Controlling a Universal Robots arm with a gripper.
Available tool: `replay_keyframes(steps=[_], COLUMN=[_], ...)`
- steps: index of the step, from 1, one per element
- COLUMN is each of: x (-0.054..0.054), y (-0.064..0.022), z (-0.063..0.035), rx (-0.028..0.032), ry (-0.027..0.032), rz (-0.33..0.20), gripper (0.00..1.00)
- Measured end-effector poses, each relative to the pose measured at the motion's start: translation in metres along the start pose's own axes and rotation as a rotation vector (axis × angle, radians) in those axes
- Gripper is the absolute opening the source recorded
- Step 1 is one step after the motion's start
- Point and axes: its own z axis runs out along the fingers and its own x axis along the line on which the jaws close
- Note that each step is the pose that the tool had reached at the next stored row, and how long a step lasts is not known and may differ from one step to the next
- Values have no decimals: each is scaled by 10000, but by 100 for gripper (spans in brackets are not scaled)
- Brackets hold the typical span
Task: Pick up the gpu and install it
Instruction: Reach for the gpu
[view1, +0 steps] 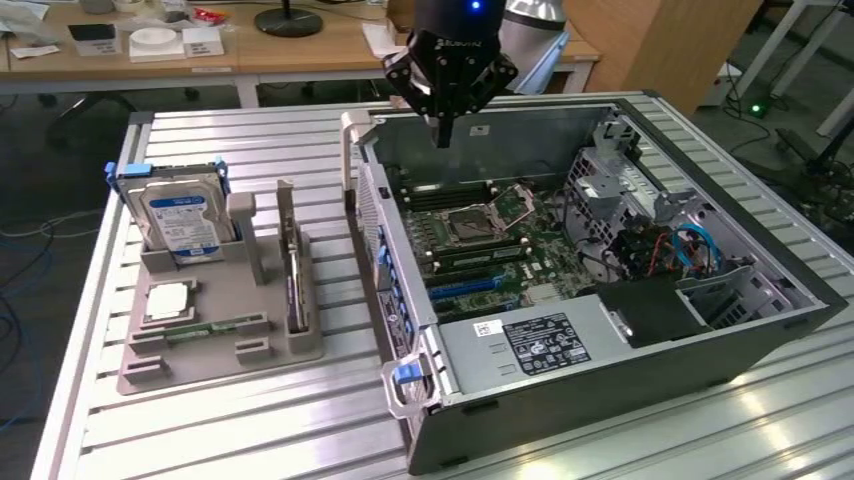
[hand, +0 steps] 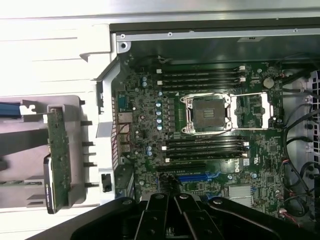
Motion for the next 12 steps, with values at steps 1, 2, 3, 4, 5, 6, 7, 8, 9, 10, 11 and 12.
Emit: replay_keyframes(steps=[1, 2, 3, 4, 5, 6, 7, 8, 9, 10, 11, 12], x=[15, 32, 50, 72, 95, 120, 146, 172, 198, 226, 252, 277], y=[-1, -2, -4, -5, -7, -9, -11, -13, -15, -17, -19, -21], z=[-1, -1, -2, -2, -3, -3, -4, -5, -6, -6, -7, -7], rx=[1, 1, 1, 1, 0, 0, 0, 1, 0, 0, 0, 0], ry=[1, 1, 1, 0, 0, 0, 0, 1, 0, 0, 0, 0], rz=[0, -1, 0, 0, 1, 0, 1, 0, -1, -1, 1, 1], gripper=[11, 11, 11, 11, 11, 11, 11, 11, 11, 11, 11, 11])
